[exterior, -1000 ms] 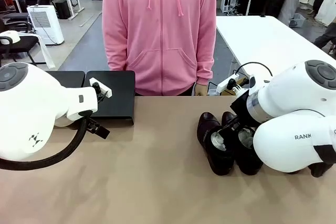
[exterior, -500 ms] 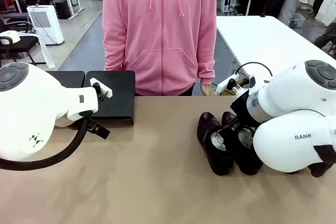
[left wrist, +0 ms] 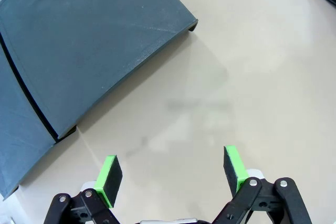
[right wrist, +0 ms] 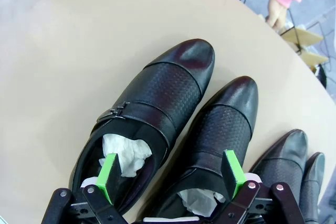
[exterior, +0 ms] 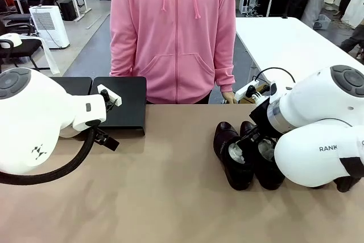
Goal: Organize the shoes by placing them on the stand.
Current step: Pick up one Shoe and place it in the middle of the table.
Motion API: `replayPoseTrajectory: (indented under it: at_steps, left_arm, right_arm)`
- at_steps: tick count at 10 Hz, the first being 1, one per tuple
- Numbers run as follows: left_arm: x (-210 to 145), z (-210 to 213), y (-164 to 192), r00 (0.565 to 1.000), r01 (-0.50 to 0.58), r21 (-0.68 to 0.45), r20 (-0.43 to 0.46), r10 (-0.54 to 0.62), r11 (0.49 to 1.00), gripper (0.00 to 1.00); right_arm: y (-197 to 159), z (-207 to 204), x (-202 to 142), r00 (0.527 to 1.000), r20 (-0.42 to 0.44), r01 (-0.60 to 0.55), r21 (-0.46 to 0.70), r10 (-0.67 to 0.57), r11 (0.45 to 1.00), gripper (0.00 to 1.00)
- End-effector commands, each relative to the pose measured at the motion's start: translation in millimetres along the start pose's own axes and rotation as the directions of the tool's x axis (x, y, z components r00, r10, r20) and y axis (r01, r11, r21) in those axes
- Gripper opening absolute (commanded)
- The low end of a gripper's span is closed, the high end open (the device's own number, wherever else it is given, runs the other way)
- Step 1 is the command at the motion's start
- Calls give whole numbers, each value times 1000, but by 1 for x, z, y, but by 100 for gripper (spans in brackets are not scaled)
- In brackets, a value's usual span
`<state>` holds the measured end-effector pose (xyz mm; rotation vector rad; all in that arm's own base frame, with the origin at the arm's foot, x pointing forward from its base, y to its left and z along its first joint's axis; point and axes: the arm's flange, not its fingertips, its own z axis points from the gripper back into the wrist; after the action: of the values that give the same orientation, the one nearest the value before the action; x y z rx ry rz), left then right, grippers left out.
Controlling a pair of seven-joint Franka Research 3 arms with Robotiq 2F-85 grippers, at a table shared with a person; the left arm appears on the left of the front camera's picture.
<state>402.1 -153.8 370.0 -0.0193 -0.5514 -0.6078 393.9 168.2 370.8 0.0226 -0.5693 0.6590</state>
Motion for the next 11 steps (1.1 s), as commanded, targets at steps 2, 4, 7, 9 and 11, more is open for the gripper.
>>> replayPoseTrajectory:
  at_steps: [2,4,7,9,11]
  left_arm:
    - [0,0,0,1000,0,0,0,0,1000,100]
    - [4,52,23,997,-30,-4,77,30,1000,100]
    - [-1,111,66,984,-124,-210,97,147,970,100]
    - [-13,137,93,972,-134,-266,150,179,955,100]
    - [-24,155,108,962,-144,-289,182,202,947,100]
  right_arm:
    - [-7,22,0,1000,19,0,16,0,1000,100]
    - [-19,78,-2,995,97,8,58,-13,998,100]
    - [-43,142,-23,994,105,8,153,-24,988,100]
    - [-66,175,-50,987,136,58,213,-88,975,100]
    - [-78,199,-79,978,180,59,253,-107,966,100]
